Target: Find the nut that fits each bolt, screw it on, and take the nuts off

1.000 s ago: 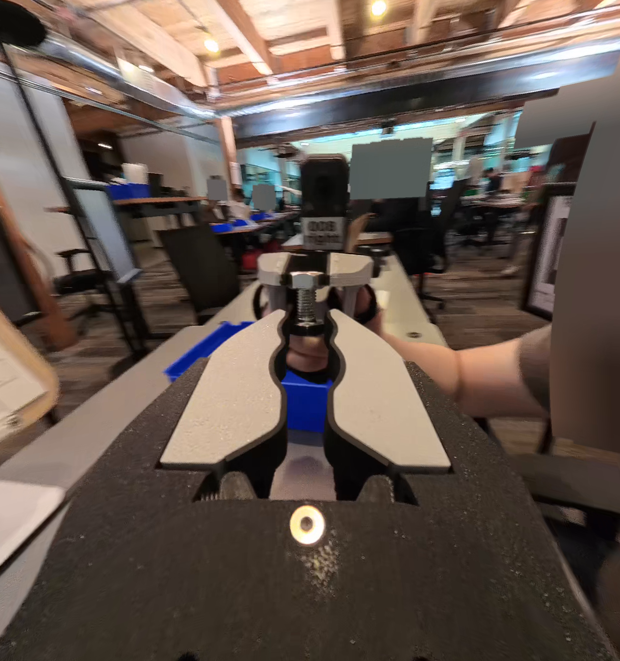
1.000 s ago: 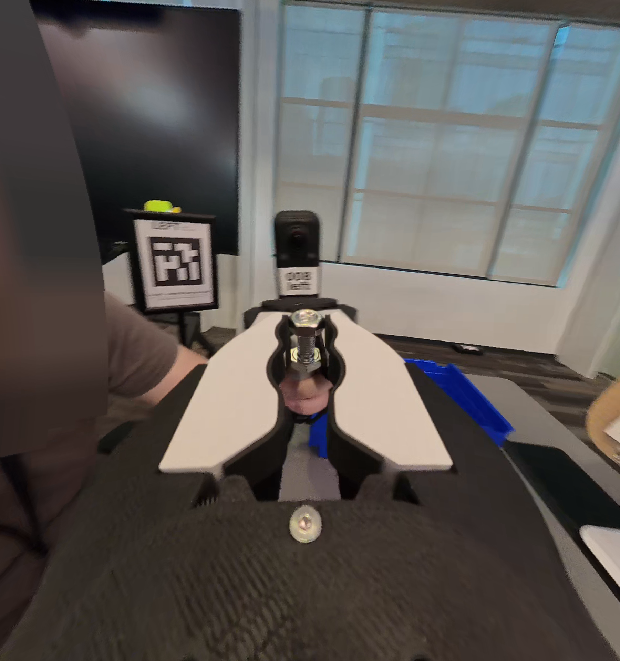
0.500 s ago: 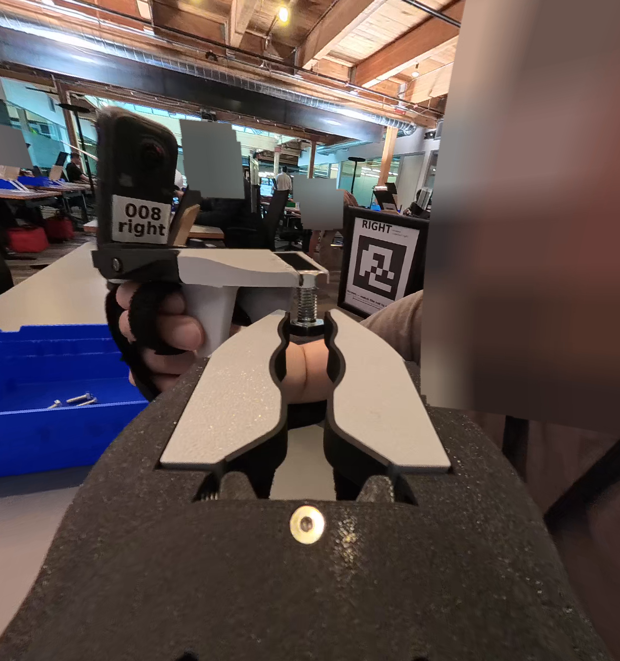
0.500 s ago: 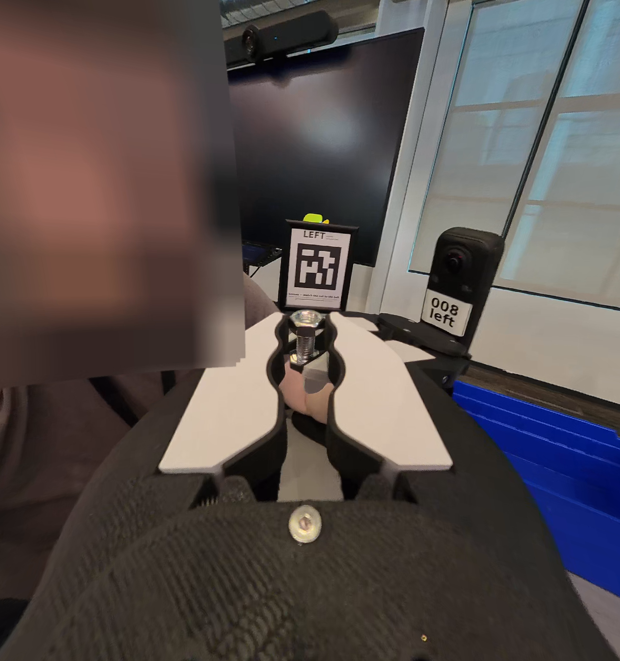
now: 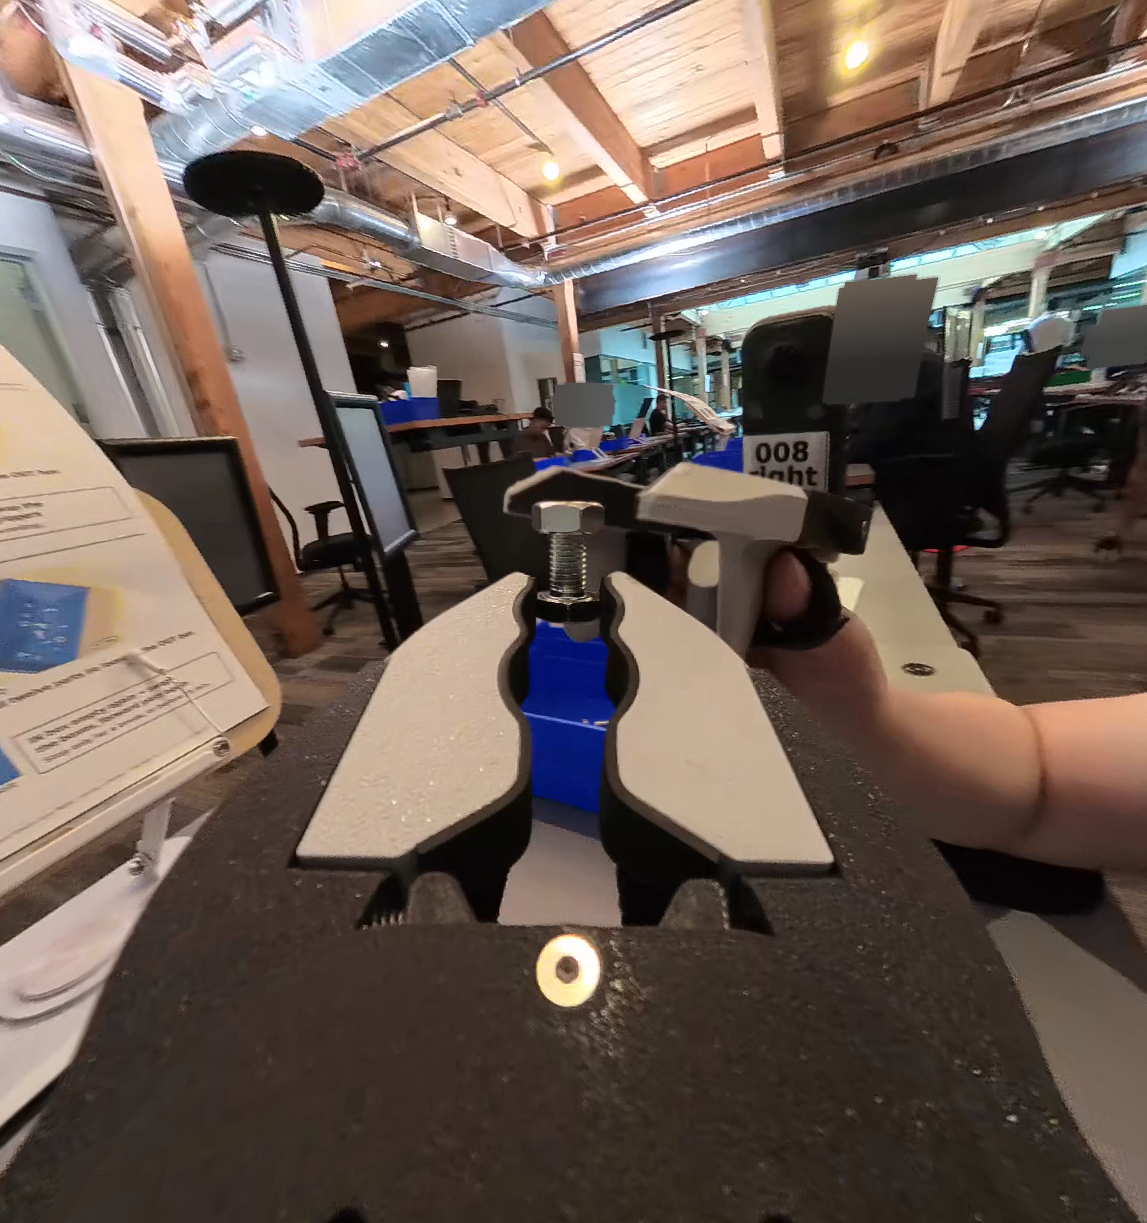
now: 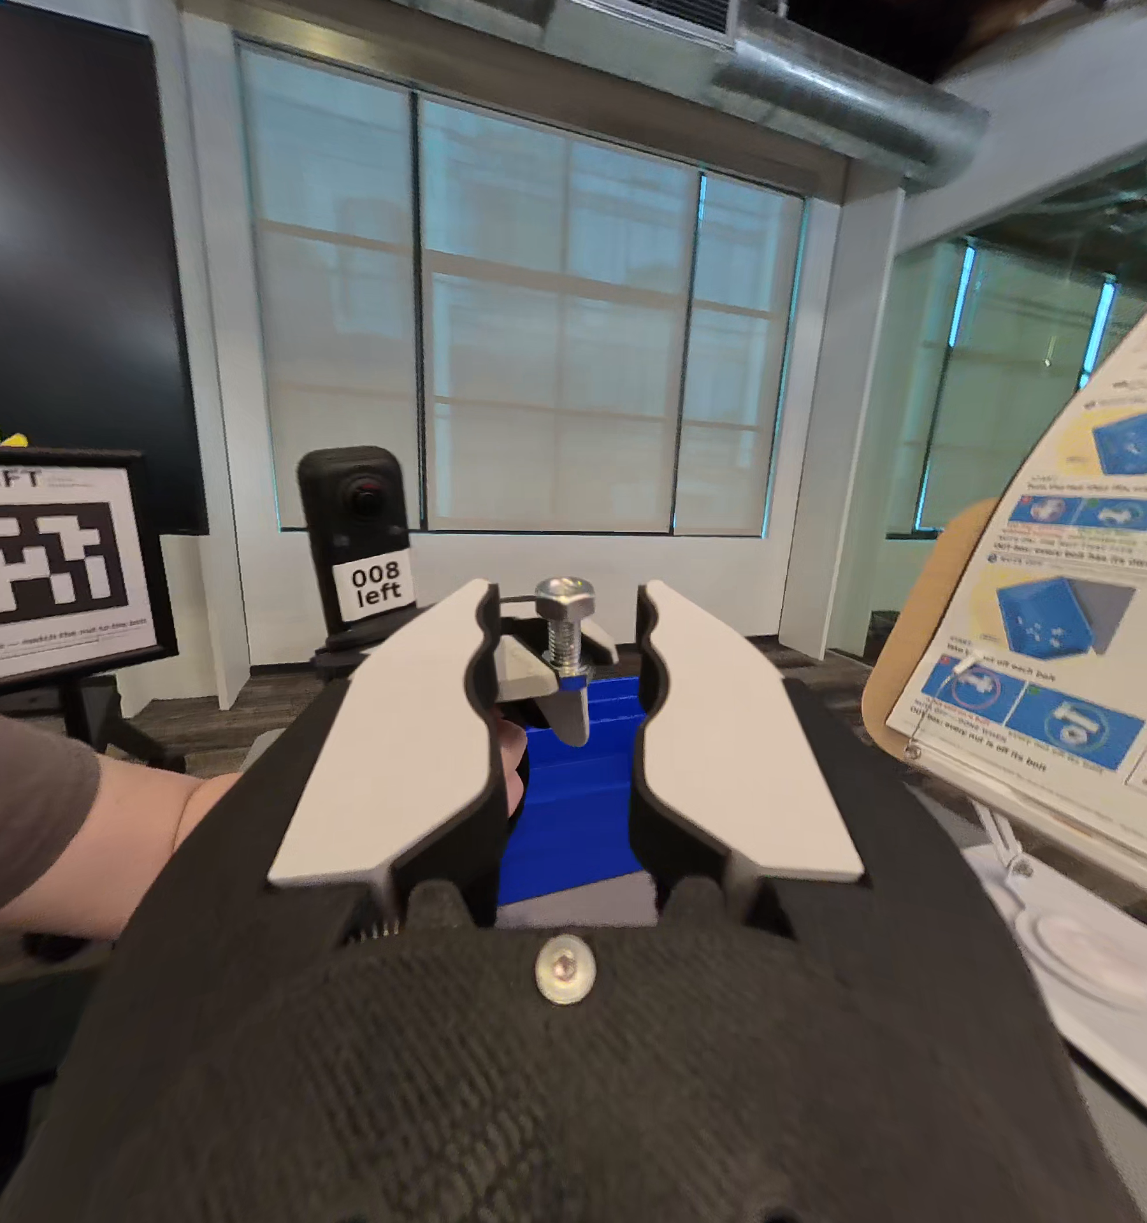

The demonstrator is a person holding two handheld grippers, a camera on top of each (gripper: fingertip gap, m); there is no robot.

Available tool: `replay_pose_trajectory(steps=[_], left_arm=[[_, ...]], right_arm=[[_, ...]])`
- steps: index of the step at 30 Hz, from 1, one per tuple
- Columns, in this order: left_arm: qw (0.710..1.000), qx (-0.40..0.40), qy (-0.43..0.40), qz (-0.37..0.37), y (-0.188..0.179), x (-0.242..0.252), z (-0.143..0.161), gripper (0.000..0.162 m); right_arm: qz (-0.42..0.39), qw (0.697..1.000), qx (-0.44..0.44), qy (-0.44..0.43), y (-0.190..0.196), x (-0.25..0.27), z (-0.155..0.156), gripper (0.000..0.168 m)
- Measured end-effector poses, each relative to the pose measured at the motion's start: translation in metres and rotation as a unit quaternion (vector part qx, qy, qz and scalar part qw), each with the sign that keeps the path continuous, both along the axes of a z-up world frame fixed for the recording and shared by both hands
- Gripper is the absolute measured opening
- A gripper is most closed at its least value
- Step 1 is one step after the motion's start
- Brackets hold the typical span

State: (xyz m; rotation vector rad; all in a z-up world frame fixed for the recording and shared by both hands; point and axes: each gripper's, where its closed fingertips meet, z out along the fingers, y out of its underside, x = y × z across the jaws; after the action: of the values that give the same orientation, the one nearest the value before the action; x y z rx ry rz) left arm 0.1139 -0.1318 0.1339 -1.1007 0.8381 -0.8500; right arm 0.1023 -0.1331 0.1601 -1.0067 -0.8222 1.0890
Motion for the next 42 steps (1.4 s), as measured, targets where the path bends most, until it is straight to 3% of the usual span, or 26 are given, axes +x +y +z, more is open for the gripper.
replay_pose_trajectory(steps=[7,10,14,20,23,26,35,36,39,42], left_arm=[[1.000,0.008,0.019,0.007,-0.001,0.004,-0.003,0.018],[1.000,0.003,0.023,-0.010,-0.004,0.005,-0.003,0.018],[0.991,-0.027,0.014,-0.133,-0.027,0.010,0.002,0.018],[0.922,-0.111,0.034,-0.370,-0.082,0.025,-0.010,0.018],[0.902,-0.129,0.034,-0.410,-0.091,0.027,-0.013,0.018],[0.882,-0.149,0.049,-0.444,-0.099,0.027,-0.017,0.018],[0.881,-0.151,0.043,-0.447,-0.099,0.026,-0.015,0.018],[0.888,-0.146,0.041,-0.434,-0.095,0.025,-0.014,0.018],[0.920,-0.128,0.023,-0.371,-0.076,0.022,-0.007,0.018],[0.974,-0.073,0.023,-0.216,-0.039,0.017,-0.004,0.018]], right_arm=[[0.022,0.999,-0.027,0.000,0.001,-0.003,-0.007,0.018],[0.026,1.000,-0.009,-0.013,-0.002,-0.004,-0.007,0.018],[0.144,0.989,0.011,-0.030,-0.024,-0.002,-0.002,0.018],[0.435,0.900,-0.003,-0.035,-0.076,0.016,-0.013,0.018],[0.501,0.865,-0.018,-0.019,-0.086,0.021,-0.017,0.018],[0.529,0.848,-0.010,-0.016,-0.093,0.023,-0.021,0.019],[0.497,0.868,0.010,-0.020,-0.093,0.019,-0.018,0.019],[0.482,0.876,0.008,-0.018,-0.089,0.018,-0.017,0.019],[0.400,0.916,-0.005,-0.014,-0.066,0.012,-0.010,0.043],[0.272,0.962,0.020,-0.004,-0.041,0.012,0.002,0.046]])
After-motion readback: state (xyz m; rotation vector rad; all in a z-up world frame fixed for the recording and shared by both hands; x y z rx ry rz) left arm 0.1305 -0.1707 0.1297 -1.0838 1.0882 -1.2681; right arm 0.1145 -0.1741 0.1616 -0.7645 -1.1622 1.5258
